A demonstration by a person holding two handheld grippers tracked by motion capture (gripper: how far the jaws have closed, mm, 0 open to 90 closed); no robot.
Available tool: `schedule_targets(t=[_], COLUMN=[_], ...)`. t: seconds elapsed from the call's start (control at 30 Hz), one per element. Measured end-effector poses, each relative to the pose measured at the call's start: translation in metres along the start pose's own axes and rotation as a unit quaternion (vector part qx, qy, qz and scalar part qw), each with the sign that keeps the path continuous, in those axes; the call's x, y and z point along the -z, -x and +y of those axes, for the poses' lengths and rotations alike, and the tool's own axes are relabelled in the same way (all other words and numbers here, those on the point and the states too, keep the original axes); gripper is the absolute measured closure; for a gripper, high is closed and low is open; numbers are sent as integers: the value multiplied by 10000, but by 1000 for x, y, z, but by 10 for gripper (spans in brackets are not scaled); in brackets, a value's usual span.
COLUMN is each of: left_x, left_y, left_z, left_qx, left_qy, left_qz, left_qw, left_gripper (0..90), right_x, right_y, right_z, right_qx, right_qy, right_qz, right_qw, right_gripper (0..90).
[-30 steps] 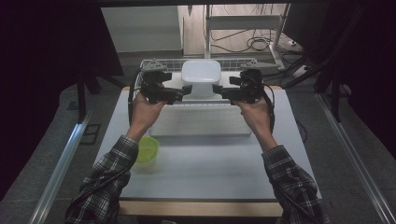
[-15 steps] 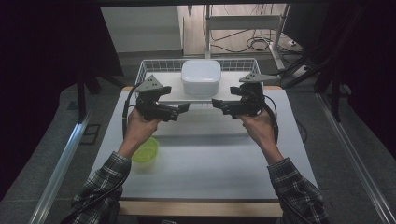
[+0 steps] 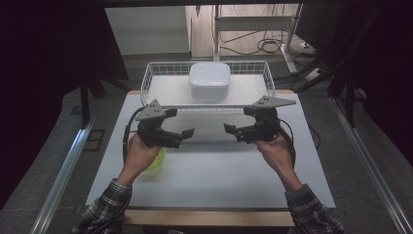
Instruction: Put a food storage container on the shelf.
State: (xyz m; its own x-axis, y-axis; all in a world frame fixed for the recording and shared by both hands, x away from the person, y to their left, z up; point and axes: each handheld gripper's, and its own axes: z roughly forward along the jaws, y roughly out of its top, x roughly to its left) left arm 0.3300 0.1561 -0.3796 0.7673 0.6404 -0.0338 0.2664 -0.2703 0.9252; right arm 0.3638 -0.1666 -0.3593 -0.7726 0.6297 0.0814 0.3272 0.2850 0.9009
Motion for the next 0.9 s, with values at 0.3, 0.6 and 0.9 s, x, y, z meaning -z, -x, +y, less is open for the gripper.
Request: schedule_targets(t=[0.3, 0.6, 0.9], left_x=[4, 14, 16], left_y=[8, 15, 21], left_z=[-30, -55, -82], left_qx=[115, 203, 326], left_qy=[-182, -223, -323], left_qz=[173, 313, 401], left_qw=[9996, 9991, 9981], left_gripper=[59, 60, 58], right_x=[6, 6, 9], right_y=[-3, -4, -5], right_z=[-34, -62, -92], right_qx=[44, 11, -119], right_qy=[-137, -306, -465], right_qz=[-98, -100, -74], right_qw=[9998, 9995, 9988], right_gripper=[16, 13, 17])
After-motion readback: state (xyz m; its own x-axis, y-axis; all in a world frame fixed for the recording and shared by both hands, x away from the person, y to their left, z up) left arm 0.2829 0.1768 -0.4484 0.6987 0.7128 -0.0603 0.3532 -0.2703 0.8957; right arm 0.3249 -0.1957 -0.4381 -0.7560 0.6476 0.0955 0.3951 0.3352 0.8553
